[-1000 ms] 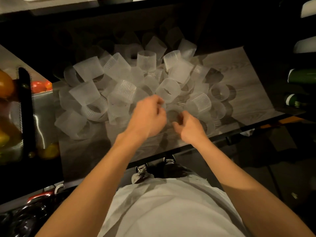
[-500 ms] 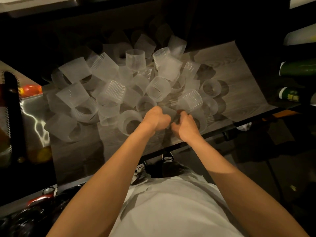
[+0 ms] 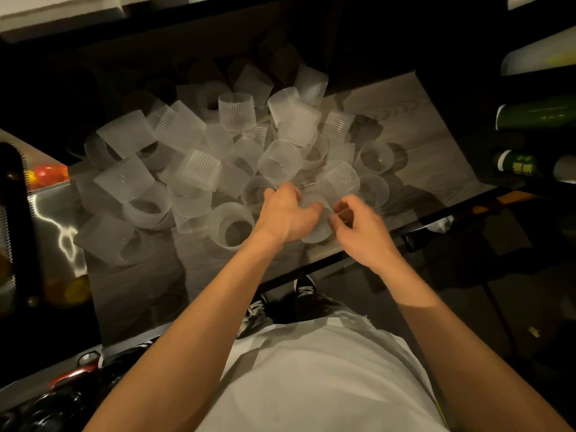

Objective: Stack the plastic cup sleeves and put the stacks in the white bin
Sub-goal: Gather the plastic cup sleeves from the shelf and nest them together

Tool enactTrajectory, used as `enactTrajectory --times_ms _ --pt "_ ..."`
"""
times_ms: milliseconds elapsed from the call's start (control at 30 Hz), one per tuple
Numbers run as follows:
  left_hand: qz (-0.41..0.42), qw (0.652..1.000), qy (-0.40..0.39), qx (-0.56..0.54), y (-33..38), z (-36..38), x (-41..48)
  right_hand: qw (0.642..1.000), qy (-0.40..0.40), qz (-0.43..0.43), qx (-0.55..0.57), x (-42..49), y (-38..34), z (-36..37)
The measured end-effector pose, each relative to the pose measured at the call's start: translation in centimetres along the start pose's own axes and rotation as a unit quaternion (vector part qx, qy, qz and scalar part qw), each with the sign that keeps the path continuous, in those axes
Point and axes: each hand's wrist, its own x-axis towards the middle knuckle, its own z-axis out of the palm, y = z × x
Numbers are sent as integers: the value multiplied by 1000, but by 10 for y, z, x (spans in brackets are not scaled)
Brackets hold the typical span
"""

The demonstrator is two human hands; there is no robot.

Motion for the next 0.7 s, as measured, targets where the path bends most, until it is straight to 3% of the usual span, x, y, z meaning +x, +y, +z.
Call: enactTrajectory --times_ms 100,233,467,700 --pt "55 997 -40 -28 7 6 -3 998 -3 -3 58 -4 20 -23" --pt "63 986 -115 -98 16 21 -1 995 0 30 96 -8 40 -46" --pt "64 986 -111 -110 8 51 9 999 24 29 31 -3 65 -42" --pt "61 989 -121 -56 3 59 13 999 23 31 6 0 71 -34"
